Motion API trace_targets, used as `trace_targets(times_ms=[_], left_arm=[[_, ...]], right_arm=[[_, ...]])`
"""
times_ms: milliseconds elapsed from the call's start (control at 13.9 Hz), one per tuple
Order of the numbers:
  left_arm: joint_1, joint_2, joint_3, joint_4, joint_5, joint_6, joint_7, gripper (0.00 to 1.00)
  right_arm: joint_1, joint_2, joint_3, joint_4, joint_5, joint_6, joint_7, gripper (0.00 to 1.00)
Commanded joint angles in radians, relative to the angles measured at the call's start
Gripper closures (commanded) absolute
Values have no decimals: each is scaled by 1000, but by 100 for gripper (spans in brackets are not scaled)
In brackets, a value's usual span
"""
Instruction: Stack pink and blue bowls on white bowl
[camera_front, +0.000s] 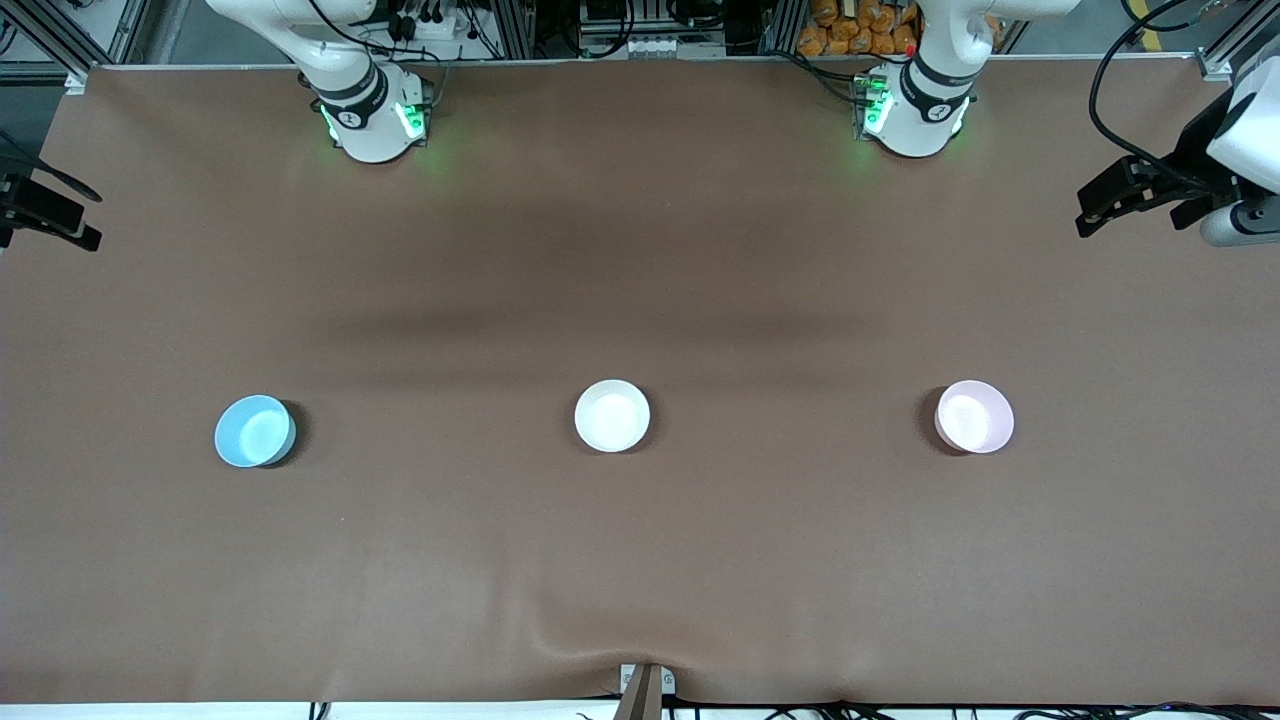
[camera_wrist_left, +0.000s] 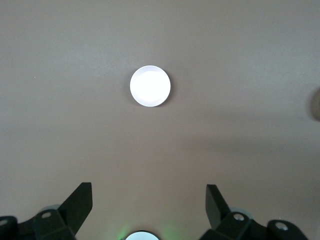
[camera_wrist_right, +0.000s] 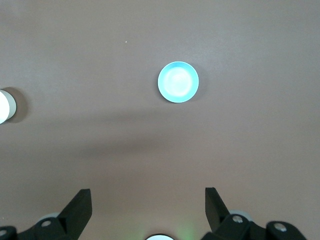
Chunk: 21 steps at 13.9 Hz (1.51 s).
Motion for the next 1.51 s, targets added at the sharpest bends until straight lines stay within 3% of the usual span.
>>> trace_targets(times_ms=[0,934,1438], left_arm=[[0,6,-5,4,21,-13,5,0],[3,6,-5,-111,21,104,5,0],[27,9,-6,-302,19,328,5,0]], right_arm=[[-8,0,3,4,13,-6,4,0],[-8,0,3,4,13,-6,4,0],[-7,0,3,4,13,-8,4,0]])
